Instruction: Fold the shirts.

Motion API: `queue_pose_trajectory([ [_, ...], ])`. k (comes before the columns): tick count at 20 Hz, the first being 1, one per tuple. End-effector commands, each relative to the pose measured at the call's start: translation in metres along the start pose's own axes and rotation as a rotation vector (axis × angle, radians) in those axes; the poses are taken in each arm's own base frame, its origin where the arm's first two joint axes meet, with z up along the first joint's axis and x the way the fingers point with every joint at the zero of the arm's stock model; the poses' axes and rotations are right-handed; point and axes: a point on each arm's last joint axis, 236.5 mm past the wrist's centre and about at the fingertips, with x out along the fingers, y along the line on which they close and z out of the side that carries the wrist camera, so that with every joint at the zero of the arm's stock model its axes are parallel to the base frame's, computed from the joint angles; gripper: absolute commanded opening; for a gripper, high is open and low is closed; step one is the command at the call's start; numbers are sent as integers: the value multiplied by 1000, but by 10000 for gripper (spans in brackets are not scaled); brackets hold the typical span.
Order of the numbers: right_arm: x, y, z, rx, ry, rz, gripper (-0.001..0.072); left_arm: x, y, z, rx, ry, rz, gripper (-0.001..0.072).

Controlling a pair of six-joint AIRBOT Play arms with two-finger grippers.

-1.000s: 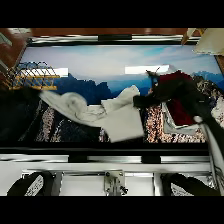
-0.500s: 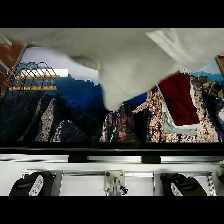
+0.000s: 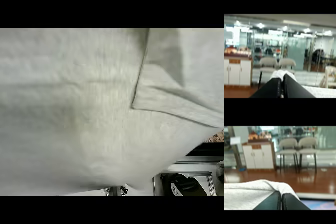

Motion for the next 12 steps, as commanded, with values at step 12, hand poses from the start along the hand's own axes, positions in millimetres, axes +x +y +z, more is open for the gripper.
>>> queue_pose_trajectory([
  [12,273,13,-454,300,1059,2,86,3,107,-500,-320,1156,250,40],
])
